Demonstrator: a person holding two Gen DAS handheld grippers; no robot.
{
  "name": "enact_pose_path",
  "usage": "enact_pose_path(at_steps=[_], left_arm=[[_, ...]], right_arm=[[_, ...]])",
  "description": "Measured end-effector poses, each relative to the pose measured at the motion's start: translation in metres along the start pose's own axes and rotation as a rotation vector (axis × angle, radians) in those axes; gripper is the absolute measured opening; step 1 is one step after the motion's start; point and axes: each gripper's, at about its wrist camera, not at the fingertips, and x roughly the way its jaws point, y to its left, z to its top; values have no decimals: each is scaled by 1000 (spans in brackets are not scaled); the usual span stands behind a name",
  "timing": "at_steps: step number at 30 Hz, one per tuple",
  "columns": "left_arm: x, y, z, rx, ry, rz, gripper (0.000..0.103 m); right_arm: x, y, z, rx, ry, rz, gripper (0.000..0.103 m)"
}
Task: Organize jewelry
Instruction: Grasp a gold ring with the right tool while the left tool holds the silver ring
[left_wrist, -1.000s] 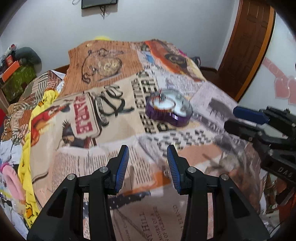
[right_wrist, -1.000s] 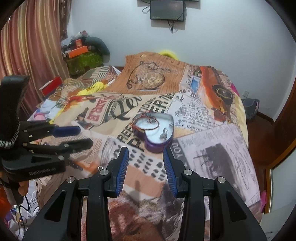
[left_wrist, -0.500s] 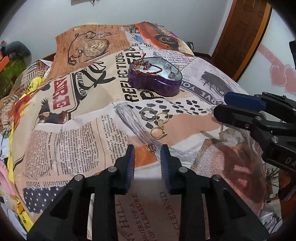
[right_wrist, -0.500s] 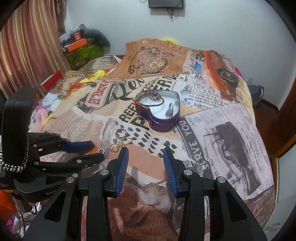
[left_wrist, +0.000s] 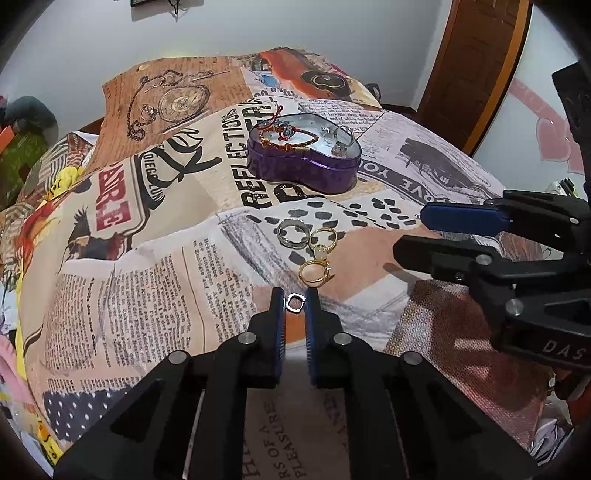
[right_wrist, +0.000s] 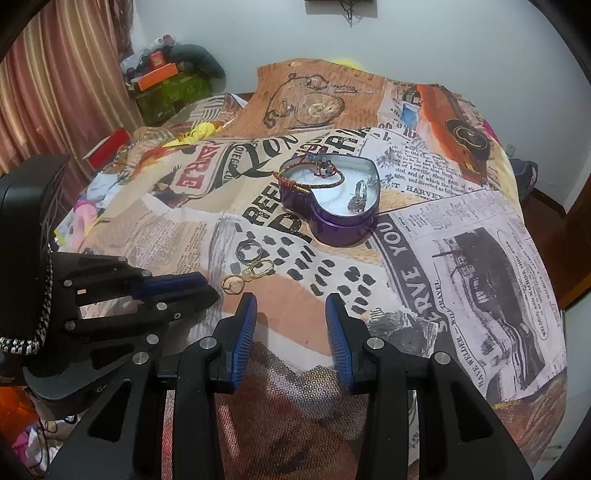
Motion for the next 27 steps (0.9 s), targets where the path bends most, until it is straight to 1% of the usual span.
enact_pose_path(at_steps=[6, 13, 16, 19, 22, 27], left_arm=[[-6, 6, -1, -11, -24, 1, 9], [-22, 34, -3, -75, -65, 10, 9], [-26, 45, -5, -94, -76, 18, 9], [-27, 53, -7, -116, -83, 21, 9], [-26, 57, -9, -132, -84, 17, 9], [-25, 60, -11, -140, -85, 11, 9]], right_arm=[[6, 4, 4, 4, 15, 22, 35], [17, 22, 13, -48, 38, 40, 35], [23, 29, 18, -69, 56, 74, 35], [32, 37, 21, -87, 96, 113, 35], [43, 43, 21, -107, 135, 101, 35], [50, 46, 26, -118, 145, 69, 35]])
